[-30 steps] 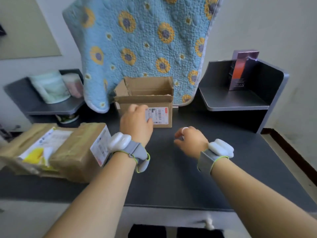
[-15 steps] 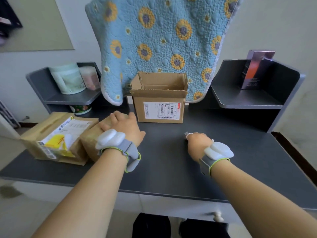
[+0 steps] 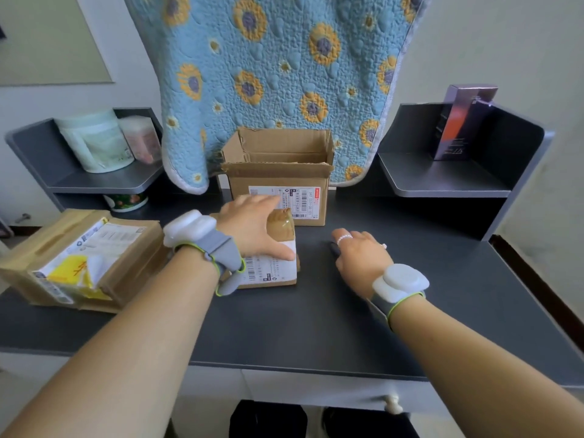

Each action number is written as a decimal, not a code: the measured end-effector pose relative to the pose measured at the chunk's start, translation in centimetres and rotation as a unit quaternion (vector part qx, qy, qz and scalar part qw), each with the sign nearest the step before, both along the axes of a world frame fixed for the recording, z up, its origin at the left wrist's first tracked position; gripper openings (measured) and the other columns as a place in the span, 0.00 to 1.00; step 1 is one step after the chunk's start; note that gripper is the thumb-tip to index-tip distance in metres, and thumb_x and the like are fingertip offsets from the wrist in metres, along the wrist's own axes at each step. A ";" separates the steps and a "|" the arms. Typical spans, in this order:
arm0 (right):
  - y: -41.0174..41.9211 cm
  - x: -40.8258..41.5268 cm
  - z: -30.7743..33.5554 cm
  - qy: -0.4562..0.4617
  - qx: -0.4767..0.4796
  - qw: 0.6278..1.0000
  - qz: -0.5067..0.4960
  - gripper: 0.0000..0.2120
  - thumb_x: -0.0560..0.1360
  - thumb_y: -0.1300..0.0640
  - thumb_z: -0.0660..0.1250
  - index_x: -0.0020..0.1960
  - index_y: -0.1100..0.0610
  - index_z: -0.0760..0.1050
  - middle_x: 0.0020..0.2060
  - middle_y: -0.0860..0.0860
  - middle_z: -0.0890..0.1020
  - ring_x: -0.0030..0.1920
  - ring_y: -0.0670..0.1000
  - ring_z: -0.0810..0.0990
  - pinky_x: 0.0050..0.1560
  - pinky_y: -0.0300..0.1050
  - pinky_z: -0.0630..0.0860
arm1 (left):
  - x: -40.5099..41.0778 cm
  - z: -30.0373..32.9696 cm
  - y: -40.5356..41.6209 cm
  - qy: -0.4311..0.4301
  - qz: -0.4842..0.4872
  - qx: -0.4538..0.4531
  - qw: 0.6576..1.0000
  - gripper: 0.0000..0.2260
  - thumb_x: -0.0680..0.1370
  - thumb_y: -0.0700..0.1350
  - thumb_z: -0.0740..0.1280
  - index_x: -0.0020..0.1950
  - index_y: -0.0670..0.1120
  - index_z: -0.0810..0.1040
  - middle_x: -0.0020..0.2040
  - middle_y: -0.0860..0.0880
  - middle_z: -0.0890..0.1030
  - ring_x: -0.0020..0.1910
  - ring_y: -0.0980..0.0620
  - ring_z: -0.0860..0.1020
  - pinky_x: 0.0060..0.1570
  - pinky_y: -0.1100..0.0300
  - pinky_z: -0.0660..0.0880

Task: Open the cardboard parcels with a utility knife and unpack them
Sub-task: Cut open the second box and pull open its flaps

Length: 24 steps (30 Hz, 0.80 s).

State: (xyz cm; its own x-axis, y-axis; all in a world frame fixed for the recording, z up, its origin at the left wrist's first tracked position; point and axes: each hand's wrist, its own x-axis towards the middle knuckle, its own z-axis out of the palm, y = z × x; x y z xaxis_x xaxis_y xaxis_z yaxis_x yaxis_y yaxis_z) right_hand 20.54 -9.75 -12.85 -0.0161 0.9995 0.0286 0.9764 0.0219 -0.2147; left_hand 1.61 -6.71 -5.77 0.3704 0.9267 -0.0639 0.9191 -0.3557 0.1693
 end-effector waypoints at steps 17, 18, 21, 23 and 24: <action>0.9 -2.1 1.8 0.589 0.087 0.795 -0.118 0.05 0.76 0.63 0.64 0.47 0.55 0.77 0.32 0.51 0.79 0.28 0.46 0.77 0.33 0.40 0.79 | 1.4 -1.8 1.5 -0.091 -0.061 0.051 0.993 0.41 0.56 0.67 0.74 0.66 0.58 0.65 0.61 0.57 0.69 0.63 0.52 0.67 0.58 0.54 0.61; 0.9 -2.2 1.9 0.583 0.083 0.800 -0.113 0.05 0.76 0.63 0.64 0.48 0.55 0.77 0.32 0.51 0.79 0.28 0.46 0.77 0.33 0.42 0.80 | 1.3 -1.8 1.6 -0.092 -0.061 0.050 0.993 0.42 0.56 0.67 0.74 0.66 0.58 0.65 0.61 0.57 0.69 0.63 0.52 0.67 0.59 0.54 0.61; 0.8 -2.3 2.0 0.572 0.080 0.810 -0.104 0.06 0.76 0.62 0.64 0.48 0.54 0.77 0.32 0.50 0.79 0.28 0.47 0.77 0.33 0.45 0.80 | 1.4 -1.9 1.7 -0.087 -0.061 0.042 0.993 0.43 0.55 0.69 0.72 0.66 0.58 0.65 0.60 0.57 0.68 0.63 0.52 0.66 0.57 0.55 0.59; 0.9 -2.4 2.1 0.558 0.086 0.819 -0.104 0.06 0.76 0.62 0.64 0.47 0.53 0.77 0.32 0.48 0.79 0.27 0.47 0.77 0.33 0.43 0.78 | 1.4 -1.9 1.8 -0.082 -0.061 0.036 0.994 0.43 0.55 0.70 0.71 0.66 0.58 0.64 0.60 0.57 0.68 0.63 0.52 0.66 0.56 0.56 0.59; 0.9 -2.4 2.1 0.550 0.091 0.824 -0.103 0.06 0.76 0.62 0.64 0.47 0.53 0.77 0.32 0.48 0.78 0.27 0.47 0.77 0.32 0.43 0.77 | 1.4 -1.8 1.9 -0.081 -0.062 0.034 0.994 0.43 0.55 0.70 0.71 0.66 0.59 0.64 0.60 0.57 0.68 0.63 0.52 0.66 0.56 0.56 0.59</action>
State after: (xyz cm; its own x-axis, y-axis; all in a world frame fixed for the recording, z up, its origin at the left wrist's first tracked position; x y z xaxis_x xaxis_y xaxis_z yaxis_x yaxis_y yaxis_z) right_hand 18.18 -8.89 -10.71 0.2886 0.9554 0.0618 0.1806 0.0091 -0.9835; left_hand 3.01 -4.85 -7.61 0.4815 0.8738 0.0676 0.8306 -0.4796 0.2832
